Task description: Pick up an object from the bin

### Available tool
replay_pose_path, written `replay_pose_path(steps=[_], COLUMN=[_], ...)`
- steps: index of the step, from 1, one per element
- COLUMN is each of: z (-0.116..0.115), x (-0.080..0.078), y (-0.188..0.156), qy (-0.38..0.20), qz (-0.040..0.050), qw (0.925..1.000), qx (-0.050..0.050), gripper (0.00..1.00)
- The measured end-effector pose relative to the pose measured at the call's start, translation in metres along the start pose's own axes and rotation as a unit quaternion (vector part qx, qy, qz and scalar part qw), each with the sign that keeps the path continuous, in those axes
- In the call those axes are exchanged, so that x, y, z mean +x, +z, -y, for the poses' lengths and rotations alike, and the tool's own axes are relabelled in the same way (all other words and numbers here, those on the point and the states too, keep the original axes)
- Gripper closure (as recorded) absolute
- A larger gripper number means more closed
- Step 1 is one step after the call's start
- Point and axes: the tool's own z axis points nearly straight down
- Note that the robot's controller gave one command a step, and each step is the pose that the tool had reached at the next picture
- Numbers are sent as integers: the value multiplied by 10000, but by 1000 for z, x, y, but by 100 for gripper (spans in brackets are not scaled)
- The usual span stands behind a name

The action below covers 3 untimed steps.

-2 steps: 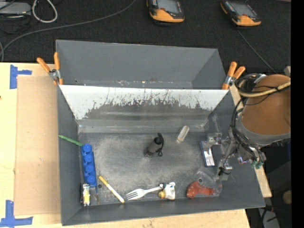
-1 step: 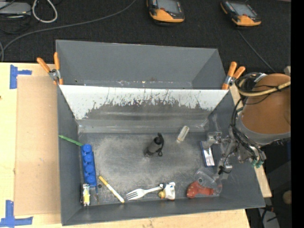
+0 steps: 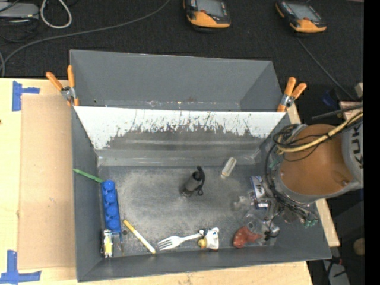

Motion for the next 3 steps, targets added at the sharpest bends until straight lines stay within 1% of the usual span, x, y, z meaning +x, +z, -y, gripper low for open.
replay_pose_path(steps=[1, 2, 3], z=[-7, -20, -5], x=[6, -25, -39], y=[10, 5, 27], qy=[-474, -1928, -3137], qz=[-4, -13, -7], qw=[9989, 9812, 9495], qx=[-4, -28, -19], gripper=[0, 0, 0])
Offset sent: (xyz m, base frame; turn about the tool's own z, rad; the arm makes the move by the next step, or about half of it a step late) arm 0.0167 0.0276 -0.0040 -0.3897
